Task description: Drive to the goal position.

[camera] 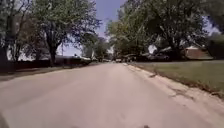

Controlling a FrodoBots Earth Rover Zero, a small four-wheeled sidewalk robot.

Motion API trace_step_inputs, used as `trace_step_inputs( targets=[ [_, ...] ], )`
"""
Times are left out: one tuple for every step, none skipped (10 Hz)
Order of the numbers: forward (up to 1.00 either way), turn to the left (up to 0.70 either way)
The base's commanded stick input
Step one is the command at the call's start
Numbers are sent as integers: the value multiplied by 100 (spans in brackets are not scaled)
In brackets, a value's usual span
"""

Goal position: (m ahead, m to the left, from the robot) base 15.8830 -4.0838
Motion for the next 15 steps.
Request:
trace_step_inputs(
  targets=[
    [70,0],
    [70,0],
    [70,0],
    [70,0],
    [70,0],
    [70,0],
    [70,0],
    [70,0],
    [70,0],
    [70,0],
    [70,0],
    [70,0],
    [70,0],
    [70,0],
    [70,0]
  ],
)
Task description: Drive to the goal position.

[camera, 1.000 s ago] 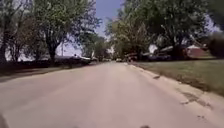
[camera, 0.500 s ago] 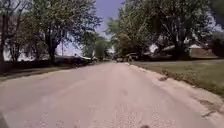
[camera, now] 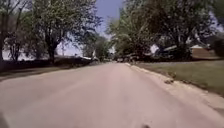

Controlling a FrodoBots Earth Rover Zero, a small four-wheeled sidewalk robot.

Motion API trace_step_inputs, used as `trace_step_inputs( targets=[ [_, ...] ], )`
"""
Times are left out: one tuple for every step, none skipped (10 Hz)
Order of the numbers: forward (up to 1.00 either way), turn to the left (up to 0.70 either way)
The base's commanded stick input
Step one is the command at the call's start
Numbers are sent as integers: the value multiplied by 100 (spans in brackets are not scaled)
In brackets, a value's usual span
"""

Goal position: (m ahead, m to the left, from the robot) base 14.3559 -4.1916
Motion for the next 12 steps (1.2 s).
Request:
trace_step_inputs(
  targets=[
    [70,0],
    [70,0],
    [70,0],
    [70,0],
    [70,0],
    [70,0],
    [70,0],
    [70,0],
    [70,0],
    [70,0],
    [70,0],
    [70,0]
  ],
)
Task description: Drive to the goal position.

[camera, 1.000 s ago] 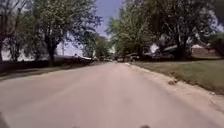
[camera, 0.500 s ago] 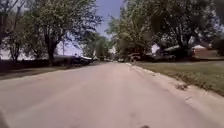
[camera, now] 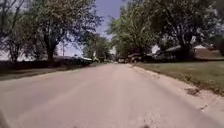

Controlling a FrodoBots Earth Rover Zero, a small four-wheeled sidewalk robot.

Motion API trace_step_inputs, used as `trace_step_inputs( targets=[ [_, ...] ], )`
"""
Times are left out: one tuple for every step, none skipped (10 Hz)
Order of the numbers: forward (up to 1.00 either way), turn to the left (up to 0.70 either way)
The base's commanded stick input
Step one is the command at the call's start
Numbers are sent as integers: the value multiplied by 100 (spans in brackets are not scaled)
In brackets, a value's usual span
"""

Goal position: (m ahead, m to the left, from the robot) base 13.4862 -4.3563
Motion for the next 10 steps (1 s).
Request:
trace_step_inputs(
  targets=[
    [70,0],
    [70,0],
    [70,0],
    [70,0],
    [70,0],
    [70,0],
    [70,0],
    [70,0],
    [70,0],
    [70,0]
  ],
)
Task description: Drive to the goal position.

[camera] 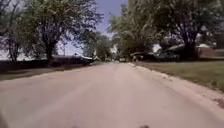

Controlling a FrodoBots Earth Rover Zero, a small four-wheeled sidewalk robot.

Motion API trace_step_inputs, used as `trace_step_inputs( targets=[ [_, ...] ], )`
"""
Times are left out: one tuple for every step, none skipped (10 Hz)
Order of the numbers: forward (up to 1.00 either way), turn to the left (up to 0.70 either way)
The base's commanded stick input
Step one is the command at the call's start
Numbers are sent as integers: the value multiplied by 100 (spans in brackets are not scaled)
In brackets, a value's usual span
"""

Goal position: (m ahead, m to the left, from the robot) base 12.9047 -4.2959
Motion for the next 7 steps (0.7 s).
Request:
trace_step_inputs(
  targets=[
    [70,0],
    [70,0],
    [70,0],
    [70,0],
    [70,0],
    [70,-8],
    [70,-25]
  ],
)
